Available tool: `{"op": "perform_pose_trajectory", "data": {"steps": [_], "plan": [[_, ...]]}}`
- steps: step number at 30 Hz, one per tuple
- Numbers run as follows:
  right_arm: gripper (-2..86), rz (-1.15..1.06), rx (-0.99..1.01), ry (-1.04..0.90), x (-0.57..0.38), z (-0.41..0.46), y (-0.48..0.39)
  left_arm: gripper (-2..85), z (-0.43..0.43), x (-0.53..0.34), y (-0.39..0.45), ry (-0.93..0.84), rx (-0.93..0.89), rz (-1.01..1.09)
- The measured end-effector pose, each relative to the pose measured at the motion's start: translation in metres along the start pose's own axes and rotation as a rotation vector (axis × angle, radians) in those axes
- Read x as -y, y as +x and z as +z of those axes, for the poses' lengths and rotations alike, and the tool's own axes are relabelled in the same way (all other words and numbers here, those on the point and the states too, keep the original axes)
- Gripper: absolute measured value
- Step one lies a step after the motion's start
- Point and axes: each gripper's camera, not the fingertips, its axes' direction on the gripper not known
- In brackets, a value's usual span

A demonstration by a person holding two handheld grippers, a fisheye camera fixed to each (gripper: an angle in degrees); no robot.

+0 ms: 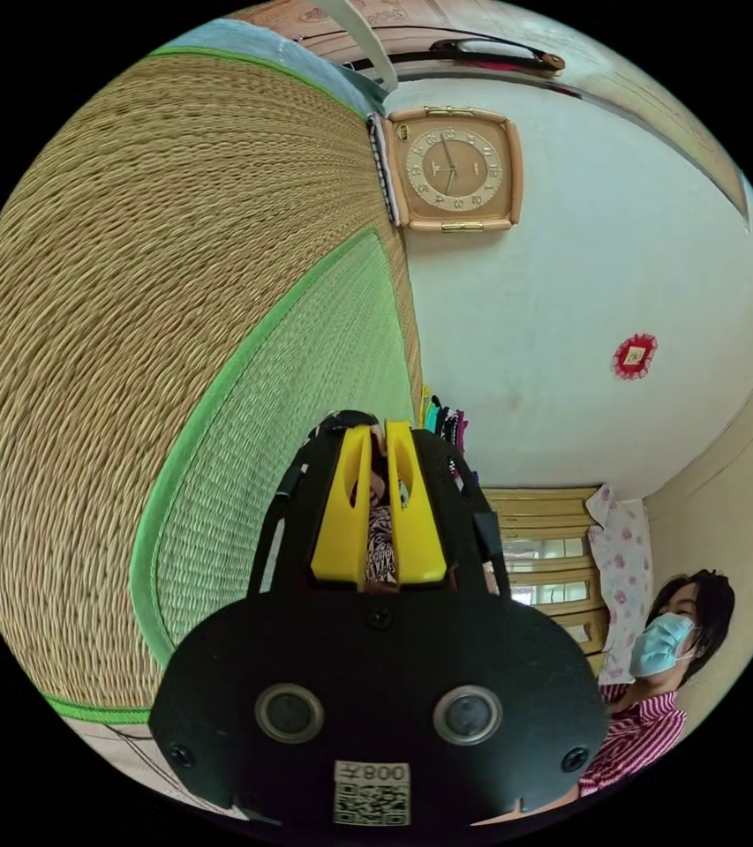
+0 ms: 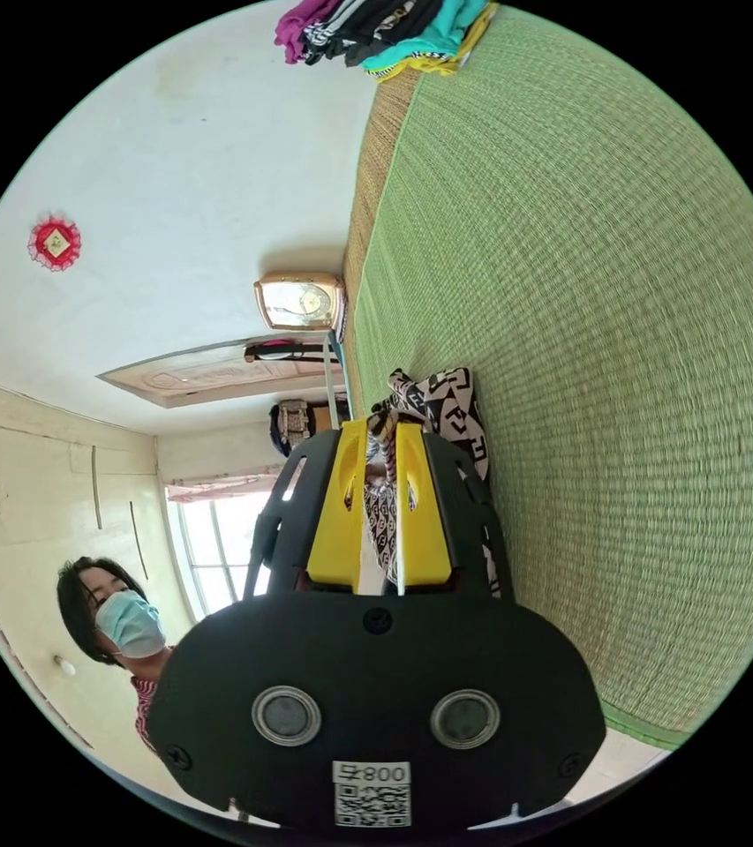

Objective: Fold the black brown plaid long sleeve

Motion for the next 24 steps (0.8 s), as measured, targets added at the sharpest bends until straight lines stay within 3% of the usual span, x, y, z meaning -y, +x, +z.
{"op": "perform_pose_trajectory", "data": {"steps": [5,9,16,24], "plan": [[3.7,-0.063,-0.012,0.054,-0.006,-0.006,-0.001,3.6,0.007,0.003,0.011,-0.047,0.043,0.041],[3.7,-0.142,-0.145,0.0,-0.007,0.02,-0.014,3.6,0.016,0.0,0.021,-0.08,0.092,0.069],[6.3,-0.325,-0.457,-0.129,0.005,0.101,-0.048,3.5,0.046,-0.006,0.066,-0.157,0.349,0.217],[8.4,-0.482,-0.668,-0.289,0.01,0.183,-0.044,4.3,0.098,-0.014,0.105,-0.217,0.61,0.347]]}}
